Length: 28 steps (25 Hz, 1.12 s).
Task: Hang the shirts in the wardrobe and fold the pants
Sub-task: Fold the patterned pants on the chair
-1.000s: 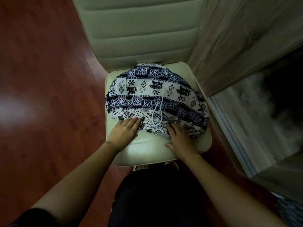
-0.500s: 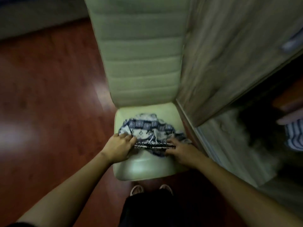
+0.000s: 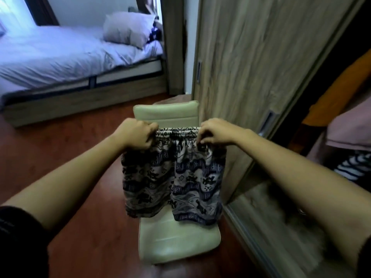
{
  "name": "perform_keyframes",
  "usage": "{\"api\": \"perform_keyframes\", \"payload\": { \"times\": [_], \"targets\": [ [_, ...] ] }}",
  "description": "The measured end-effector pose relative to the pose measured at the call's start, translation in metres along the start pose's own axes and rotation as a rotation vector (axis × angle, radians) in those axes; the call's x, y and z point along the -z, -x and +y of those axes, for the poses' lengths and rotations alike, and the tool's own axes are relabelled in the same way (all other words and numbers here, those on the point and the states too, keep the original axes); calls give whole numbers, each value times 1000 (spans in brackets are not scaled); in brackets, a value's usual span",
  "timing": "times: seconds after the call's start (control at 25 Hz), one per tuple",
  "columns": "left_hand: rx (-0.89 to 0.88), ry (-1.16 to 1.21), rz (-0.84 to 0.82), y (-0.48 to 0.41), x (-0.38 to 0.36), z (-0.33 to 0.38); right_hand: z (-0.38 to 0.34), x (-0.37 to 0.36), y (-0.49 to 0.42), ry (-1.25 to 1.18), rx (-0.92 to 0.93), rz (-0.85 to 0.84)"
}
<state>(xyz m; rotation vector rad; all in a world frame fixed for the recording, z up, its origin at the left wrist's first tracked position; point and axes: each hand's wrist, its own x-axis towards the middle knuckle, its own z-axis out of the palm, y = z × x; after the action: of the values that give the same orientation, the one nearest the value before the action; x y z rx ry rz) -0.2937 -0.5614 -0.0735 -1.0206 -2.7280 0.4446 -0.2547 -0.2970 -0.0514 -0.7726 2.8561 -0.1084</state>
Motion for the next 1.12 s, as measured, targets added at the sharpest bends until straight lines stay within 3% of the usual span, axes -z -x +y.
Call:
{"api": "perform_keyframes", "payload": {
  "times": [0.32, 0.52, 0.64, 0.72, 0.84, 0.96, 1.12],
  "targets": [
    [-87, 144, 234, 2, 25, -32, -16, 49, 0, 96, -37, 56],
    [-41, 445, 82, -15, 54, -40, -16, 73, -5, 21, -96, -29],
    [93, 584, 56, -28, 69, -35, -16, 70, -12, -174, -263, -24],
    [175, 687, 82, -40, 81, -27, -19, 71, -17, -437, -373, 61],
    [218, 851, 48, -57, 94, -10, -24, 85, -23, -871, -441, 139],
    [283, 1063, 76, -63, 100, 1, -28, 94, -24, -1073, -494, 171],
    [256, 962, 38, -65, 98, 13, -36, 97, -25, -1418, -542, 286]
  ]
}}
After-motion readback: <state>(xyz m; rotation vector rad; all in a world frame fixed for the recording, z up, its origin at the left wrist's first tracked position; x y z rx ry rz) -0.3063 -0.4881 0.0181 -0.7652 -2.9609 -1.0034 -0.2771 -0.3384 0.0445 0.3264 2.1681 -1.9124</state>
